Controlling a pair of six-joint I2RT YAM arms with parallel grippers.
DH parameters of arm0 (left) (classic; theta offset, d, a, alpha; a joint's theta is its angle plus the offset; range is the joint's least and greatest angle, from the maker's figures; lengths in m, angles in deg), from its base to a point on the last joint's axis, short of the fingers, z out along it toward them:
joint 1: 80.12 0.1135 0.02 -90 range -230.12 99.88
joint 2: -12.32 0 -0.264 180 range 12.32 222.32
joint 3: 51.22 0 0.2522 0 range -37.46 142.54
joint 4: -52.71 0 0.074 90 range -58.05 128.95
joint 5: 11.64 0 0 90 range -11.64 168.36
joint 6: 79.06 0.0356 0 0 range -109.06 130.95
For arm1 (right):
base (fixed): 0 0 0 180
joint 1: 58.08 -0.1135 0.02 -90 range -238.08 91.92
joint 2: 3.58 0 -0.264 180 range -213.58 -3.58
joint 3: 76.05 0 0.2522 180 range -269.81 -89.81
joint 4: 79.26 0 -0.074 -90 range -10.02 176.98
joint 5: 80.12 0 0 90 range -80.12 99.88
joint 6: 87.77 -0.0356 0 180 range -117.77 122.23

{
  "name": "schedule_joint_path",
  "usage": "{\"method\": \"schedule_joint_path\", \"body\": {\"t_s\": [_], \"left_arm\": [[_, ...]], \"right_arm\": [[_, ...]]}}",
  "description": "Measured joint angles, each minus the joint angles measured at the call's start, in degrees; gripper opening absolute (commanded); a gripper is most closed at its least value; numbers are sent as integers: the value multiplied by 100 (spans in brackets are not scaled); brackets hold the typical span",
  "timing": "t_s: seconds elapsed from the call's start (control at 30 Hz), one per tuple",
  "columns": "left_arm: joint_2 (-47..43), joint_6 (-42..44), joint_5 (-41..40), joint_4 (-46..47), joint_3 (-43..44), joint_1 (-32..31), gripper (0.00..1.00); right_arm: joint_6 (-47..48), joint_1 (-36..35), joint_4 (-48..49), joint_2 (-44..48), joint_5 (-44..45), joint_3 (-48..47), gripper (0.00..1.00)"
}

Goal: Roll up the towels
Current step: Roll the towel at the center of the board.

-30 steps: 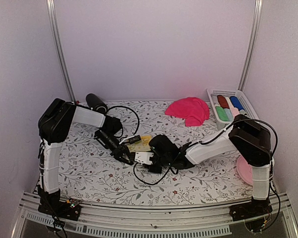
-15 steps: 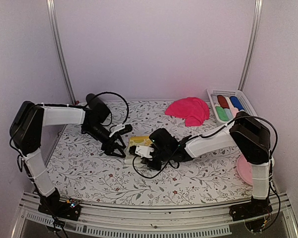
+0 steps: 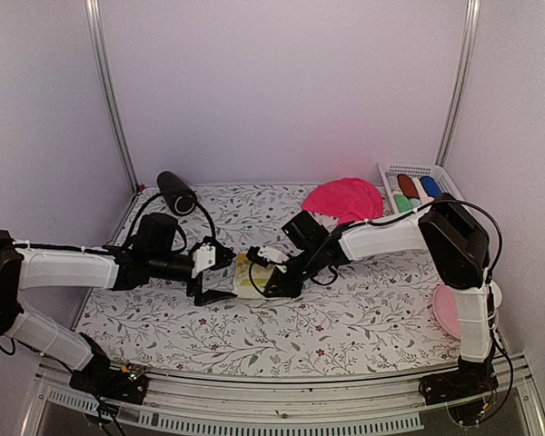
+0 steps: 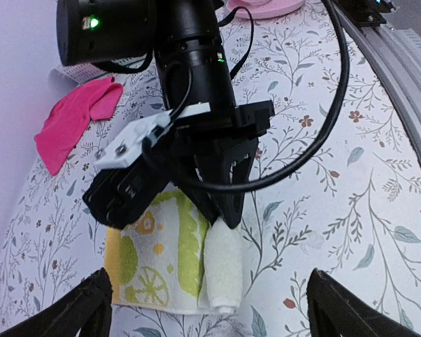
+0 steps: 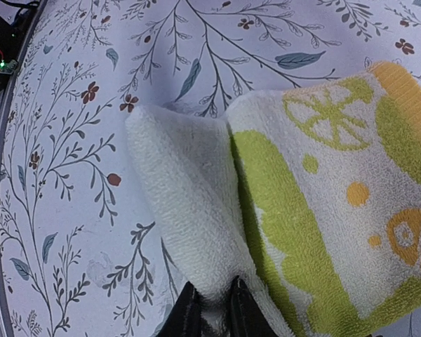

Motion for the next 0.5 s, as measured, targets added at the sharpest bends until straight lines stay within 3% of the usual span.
{"method": "schedule_joint_path", "body": {"t_s": [0.23, 0.5], "left_arm": [[337, 254, -621, 1172, -507, -791, 91], [874, 247, -1405, 1867, -654, -1346, 85]], "right_arm": [[-116, 125, -870, -398, -533, -741, 15], [-219, 240, -1139, -439, -973, -789, 16]]}}
